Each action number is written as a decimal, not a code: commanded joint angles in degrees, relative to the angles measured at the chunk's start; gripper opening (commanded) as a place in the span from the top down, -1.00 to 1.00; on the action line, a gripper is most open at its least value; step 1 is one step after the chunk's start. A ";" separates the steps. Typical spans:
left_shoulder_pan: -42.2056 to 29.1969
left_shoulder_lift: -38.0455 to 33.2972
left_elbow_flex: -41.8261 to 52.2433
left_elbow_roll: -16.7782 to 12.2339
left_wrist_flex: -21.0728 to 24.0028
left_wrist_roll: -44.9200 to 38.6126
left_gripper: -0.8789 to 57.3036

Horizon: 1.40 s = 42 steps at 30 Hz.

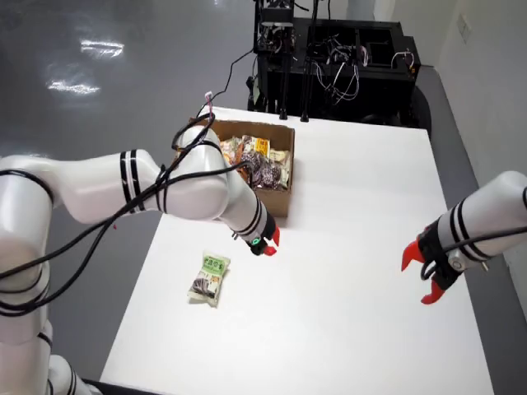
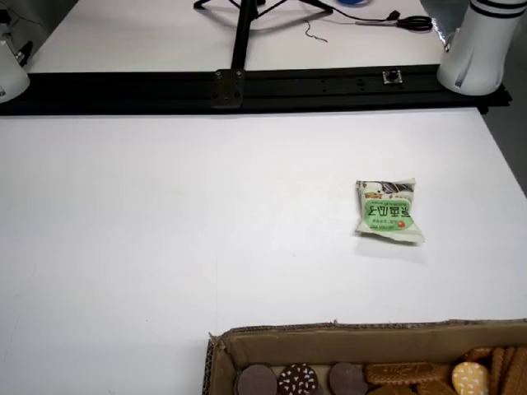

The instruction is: Grasp a snack and put it in the bin.

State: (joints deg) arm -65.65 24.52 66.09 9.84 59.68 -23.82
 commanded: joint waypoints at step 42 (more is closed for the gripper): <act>0.39 0.00 0.00 0.00 0.00 1.87 0.84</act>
State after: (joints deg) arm -65.36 24.52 66.09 9.84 59.67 -22.51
